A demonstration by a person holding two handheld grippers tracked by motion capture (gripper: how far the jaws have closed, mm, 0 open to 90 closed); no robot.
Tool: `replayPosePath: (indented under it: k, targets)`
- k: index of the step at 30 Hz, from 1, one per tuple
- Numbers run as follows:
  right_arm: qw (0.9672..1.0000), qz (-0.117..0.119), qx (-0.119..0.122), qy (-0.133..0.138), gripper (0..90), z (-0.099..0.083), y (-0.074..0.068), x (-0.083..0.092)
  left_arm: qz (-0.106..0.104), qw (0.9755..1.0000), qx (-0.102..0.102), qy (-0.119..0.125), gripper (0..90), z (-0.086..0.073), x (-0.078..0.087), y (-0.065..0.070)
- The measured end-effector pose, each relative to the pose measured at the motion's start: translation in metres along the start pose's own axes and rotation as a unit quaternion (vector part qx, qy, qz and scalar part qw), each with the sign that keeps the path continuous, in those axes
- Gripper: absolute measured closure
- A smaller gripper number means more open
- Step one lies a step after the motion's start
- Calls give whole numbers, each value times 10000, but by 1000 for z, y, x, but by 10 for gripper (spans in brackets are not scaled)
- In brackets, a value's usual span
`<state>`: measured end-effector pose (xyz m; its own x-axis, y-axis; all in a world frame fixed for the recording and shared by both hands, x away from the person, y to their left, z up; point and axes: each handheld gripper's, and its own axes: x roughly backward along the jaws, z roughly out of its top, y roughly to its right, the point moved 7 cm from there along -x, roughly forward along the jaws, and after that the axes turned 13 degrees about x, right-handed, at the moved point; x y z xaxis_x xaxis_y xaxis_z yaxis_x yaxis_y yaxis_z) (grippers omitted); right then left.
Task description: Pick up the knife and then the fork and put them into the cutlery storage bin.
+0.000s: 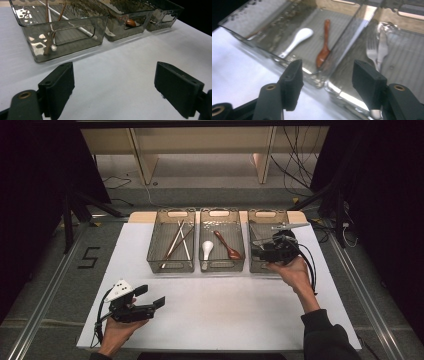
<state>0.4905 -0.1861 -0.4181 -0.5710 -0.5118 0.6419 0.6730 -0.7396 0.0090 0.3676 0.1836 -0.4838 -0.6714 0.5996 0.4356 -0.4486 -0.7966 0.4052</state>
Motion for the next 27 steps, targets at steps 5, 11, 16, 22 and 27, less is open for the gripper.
replayPosePath:
  k: [5,11,16,22,27]
  targets:
    - [9998,125,69,148,370,-4,-16,5,-12,10000,-19,5,160,0,0,0]
    - [9990,240,164,347,330,-10,-34,10,-22,10000,-11,5,160,0,0,1]
    - [9982,307,298,415,300,-14,-45,11,-43,10000,7,8,159,0,0,1]
    - [9969,334,455,547,284,-17,-55,14,-76,10000,18,-23,159,-1,-1,2]
    - [9962,428,479,595,271,-26,-62,15,-84,10000,25,-17,159,0,-1,2]
